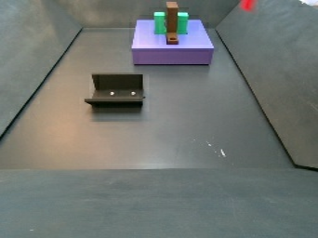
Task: Pick up the red object. Move up. Move to above the board. Insert the red object.
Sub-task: Move to above the board.
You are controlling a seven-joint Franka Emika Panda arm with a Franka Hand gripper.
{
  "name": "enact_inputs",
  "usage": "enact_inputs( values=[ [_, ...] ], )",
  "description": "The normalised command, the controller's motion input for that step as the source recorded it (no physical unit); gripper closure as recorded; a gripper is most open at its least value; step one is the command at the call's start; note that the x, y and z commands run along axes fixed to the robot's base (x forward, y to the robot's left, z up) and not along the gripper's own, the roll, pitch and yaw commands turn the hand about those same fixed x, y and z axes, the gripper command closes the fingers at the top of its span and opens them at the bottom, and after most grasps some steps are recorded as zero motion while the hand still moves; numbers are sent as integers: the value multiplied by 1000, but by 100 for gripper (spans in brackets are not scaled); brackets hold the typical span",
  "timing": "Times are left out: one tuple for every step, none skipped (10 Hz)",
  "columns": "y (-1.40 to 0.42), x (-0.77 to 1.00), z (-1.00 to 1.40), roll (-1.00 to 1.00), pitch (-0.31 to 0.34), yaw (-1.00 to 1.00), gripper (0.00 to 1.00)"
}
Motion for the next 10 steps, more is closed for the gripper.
enact_inputs(
  values=[
    [-1400,540,183,22,301,-46,100],
    [-1400,562,183,-50,257,-11,100],
    [-1400,565,184,-6,218,-3,100],
    [-1400,569,190,0,163,12,100],
    [-1400,584,193,-25,136,6,100],
    [-1400,594,194,5,132,10,100],
    [-1400,636,197,13,148,11,100],
    [-854,442,132,22,155,9,100],
    [-525,296,88,39,144,9,100],
    [-313,187,61,42,106,5,100]
  ],
)
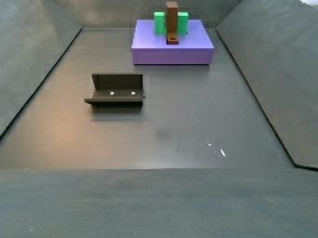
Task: Pick up the red object. Move up. Move to above the board. Insert the red object.
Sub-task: Move to above the board, then insert the red object.
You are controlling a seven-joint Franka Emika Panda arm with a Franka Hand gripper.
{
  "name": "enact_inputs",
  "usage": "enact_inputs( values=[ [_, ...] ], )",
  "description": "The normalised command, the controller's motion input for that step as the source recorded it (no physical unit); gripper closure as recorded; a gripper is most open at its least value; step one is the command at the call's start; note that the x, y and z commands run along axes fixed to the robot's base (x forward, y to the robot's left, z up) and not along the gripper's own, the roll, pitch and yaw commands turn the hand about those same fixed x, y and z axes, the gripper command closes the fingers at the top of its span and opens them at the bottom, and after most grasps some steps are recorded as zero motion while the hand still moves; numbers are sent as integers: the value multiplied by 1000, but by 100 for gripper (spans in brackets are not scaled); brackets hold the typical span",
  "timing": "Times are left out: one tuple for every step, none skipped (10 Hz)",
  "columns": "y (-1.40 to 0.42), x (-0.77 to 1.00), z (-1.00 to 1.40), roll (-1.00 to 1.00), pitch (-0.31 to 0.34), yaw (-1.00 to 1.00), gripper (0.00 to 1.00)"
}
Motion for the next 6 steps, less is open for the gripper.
enact_inputs(
  values=[
    [-199,116,42,51,70,10,100],
    [0,-17,0,0,0,0,100],
    [214,-34,-203,0,-19,-46,100],
    [463,0,-346,0,-39,-63,100],
    [526,0,-434,6,-81,-57,100],
    [346,14,-503,-54,-89,-80,100]
  ],
)
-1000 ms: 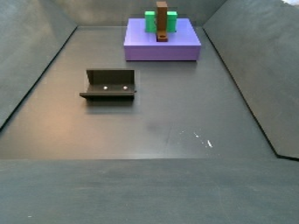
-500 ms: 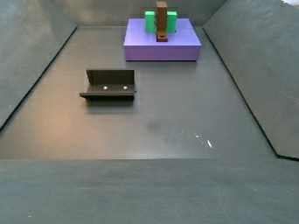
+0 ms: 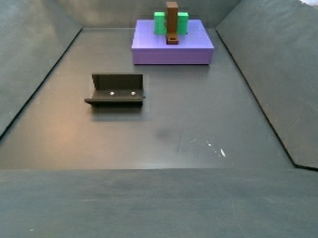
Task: Pick up the red object. Move up. Move to above the board. Insert the red object.
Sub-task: Insert the red object.
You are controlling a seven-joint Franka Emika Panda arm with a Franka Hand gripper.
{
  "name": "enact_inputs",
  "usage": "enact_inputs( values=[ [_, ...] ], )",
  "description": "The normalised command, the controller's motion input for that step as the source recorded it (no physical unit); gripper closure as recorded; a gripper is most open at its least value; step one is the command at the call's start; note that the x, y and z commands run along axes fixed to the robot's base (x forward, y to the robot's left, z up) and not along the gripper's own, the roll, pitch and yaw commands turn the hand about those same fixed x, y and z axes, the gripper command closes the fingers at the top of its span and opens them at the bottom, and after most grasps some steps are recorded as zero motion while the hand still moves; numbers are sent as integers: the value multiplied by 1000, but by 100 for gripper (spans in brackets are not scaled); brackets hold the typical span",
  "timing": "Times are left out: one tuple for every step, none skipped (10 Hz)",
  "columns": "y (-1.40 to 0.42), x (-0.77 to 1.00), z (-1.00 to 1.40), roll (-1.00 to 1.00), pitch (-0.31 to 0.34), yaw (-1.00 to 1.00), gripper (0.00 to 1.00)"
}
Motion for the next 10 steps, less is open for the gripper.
enact_inputs(
  values=[
    [149,0,-700,-70,-229,0,100],
    [0,0,-663,10,-280,0,100],
    [0,0,-631,133,-257,0,100],
    [0,0,-649,160,-231,0,100],
    [43,0,-769,114,-191,0,100],
    [131,-63,-783,91,-106,-26,100],
    [146,-63,-760,36,0,-89,100],
    [174,0,-729,-24,46,-149,100],
    [183,0,-637,-94,26,-137,100],
    [71,57,-509,-134,10,-89,100]
  ],
)
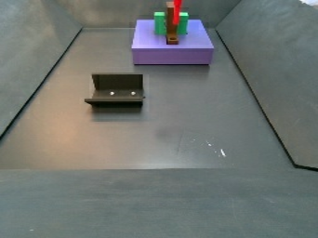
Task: Pick up the red object. Move up. Move to above the board. Insert the red object.
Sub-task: Insert the red object.
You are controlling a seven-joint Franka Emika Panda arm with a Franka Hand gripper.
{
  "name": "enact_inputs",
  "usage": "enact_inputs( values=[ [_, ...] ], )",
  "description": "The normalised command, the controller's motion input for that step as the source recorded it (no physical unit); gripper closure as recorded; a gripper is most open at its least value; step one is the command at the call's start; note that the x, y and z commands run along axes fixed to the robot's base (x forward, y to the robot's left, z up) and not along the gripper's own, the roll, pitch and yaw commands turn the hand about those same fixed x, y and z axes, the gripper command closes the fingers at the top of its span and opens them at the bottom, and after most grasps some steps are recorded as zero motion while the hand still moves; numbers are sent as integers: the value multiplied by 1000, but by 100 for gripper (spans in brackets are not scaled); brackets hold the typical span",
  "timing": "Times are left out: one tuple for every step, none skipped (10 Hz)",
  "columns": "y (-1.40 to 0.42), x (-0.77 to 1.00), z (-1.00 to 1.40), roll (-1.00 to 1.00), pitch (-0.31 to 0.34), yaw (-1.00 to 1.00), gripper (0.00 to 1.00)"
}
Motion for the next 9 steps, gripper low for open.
enact_inputs(
  values=[
    [0,54,-414,-27,0,-23,100],
    [0,3,-317,0,0,0,100],
    [-137,43,-240,64,-11,0,100],
    [-57,51,-203,123,-3,0,100],
    [-54,166,-143,147,0,0,100],
    [0,194,-63,186,0,0,100],
    [0,226,-66,159,0,0,100],
    [-29,277,-60,131,0,23,100],
    [-31,117,-154,90,-11,0,100]
  ],
)
